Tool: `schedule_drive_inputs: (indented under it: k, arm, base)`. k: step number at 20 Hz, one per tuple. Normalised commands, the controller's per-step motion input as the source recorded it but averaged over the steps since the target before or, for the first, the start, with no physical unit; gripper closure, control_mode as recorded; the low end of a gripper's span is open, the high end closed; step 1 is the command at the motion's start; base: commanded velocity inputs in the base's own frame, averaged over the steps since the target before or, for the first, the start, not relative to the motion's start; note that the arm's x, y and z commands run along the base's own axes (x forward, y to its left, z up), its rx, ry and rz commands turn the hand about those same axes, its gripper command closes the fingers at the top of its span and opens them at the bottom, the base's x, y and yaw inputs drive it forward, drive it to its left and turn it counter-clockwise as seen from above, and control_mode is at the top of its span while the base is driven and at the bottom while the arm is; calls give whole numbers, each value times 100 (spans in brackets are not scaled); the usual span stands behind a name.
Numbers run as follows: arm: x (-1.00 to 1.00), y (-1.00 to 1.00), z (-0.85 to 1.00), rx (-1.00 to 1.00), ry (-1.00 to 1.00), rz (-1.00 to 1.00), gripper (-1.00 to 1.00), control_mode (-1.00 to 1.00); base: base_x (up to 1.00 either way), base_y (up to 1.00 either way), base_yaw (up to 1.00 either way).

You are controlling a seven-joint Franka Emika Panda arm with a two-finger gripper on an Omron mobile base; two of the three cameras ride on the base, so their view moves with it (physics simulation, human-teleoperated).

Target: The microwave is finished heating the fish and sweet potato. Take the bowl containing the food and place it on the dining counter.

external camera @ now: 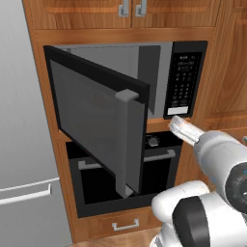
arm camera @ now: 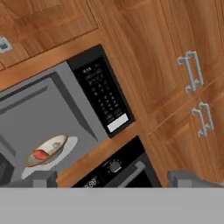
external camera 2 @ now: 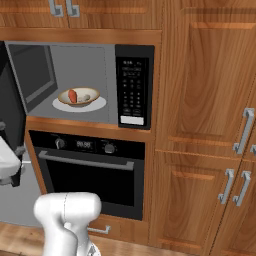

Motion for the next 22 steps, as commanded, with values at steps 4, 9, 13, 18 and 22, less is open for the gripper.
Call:
schedule_drive_inputs:
  k: [4, 9, 13, 18, 22]
  arm:
    - [32, -43, -14, 21, 2, 67, -100, -100]
    - [68, -1, -61, 22, 15, 84, -100, -100]
    - [79, 0, -67, 25, 17, 86, -100, -100]
    - [77, 27, -80, 29, 18, 79, -100, -100]
    - [66, 97, -75, 28, 13, 52, -100, -100]
  base:
    - [0, 0, 0]
    - [0, 0, 0]
    - [0, 0, 0]
    - [0, 0, 0]
    - [0, 0, 0]
